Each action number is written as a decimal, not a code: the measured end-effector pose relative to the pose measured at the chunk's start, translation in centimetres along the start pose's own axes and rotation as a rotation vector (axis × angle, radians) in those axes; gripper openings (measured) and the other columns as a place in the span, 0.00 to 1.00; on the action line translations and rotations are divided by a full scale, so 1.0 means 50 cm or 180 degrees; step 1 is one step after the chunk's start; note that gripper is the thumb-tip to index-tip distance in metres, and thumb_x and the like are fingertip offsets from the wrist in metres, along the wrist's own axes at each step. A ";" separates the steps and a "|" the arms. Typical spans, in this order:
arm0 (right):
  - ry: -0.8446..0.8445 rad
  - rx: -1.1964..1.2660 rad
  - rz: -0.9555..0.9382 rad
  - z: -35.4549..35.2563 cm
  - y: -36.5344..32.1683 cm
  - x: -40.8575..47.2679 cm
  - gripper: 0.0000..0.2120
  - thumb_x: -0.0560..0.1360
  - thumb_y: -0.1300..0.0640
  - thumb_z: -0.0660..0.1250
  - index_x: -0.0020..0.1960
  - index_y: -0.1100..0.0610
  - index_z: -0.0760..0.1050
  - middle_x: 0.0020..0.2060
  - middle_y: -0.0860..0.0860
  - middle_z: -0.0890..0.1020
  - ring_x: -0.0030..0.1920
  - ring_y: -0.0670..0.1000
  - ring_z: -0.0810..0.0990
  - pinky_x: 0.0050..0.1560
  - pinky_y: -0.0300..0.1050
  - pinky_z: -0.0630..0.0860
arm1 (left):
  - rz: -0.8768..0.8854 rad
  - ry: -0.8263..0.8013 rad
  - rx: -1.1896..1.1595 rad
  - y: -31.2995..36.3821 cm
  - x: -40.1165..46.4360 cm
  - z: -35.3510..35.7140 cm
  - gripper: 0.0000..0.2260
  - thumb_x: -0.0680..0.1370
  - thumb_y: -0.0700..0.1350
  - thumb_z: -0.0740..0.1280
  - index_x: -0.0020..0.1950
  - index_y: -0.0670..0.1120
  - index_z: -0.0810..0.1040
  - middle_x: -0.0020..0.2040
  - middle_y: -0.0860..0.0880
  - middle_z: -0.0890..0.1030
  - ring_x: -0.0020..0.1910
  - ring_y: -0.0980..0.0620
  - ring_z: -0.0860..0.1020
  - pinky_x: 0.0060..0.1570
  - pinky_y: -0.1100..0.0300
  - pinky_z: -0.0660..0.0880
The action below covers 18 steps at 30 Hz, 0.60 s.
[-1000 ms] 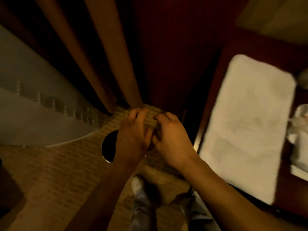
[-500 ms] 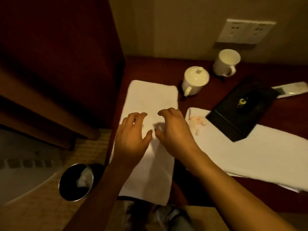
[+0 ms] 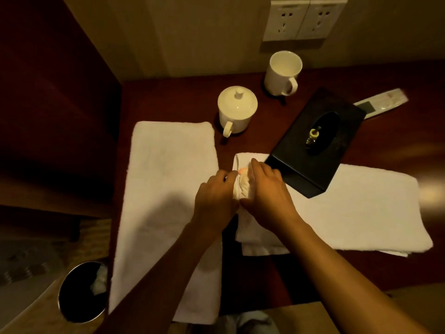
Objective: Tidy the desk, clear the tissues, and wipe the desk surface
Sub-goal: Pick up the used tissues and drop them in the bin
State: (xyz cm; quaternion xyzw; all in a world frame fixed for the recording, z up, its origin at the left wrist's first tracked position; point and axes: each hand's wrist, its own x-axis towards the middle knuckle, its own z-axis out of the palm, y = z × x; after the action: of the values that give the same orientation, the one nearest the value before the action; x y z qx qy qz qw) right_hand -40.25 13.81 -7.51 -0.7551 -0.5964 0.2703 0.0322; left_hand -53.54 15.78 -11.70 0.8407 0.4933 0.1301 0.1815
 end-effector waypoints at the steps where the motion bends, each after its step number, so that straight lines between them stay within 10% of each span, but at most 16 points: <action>1: 0.0043 -0.0092 -0.0024 0.004 0.000 0.004 0.41 0.71 0.50 0.72 0.76 0.53 0.52 0.72 0.54 0.65 0.69 0.59 0.64 0.66 0.54 0.66 | -0.0011 -0.0005 -0.0034 -0.004 0.002 0.002 0.18 0.76 0.53 0.61 0.54 0.41 0.79 0.45 0.43 0.82 0.36 0.45 0.80 0.31 0.55 0.77; 11: 0.0115 -0.0463 -0.0064 -0.009 -0.004 0.015 0.15 0.74 0.51 0.68 0.60 0.53 0.75 0.58 0.56 0.75 0.62 0.57 0.68 0.60 0.52 0.68 | -0.0030 -0.0154 -0.0206 0.008 0.012 -0.025 0.09 0.74 0.46 0.67 0.49 0.41 0.78 0.42 0.43 0.80 0.33 0.45 0.78 0.30 0.59 0.75; 18: 0.0286 0.0202 -0.0183 -0.043 -0.025 -0.026 0.09 0.73 0.55 0.68 0.53 0.56 0.77 0.48 0.54 0.78 0.46 0.54 0.76 0.46 0.47 0.75 | -0.0755 -0.0331 -0.0174 0.053 -0.003 -0.078 0.17 0.78 0.48 0.63 0.66 0.47 0.68 0.64 0.47 0.70 0.53 0.46 0.77 0.48 0.59 0.72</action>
State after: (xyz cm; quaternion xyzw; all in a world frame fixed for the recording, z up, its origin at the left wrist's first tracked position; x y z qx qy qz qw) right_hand -40.57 13.59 -4.72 -0.7476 -0.6069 0.2539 0.0906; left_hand -53.11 15.17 -7.05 0.7768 0.5755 0.0773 0.2437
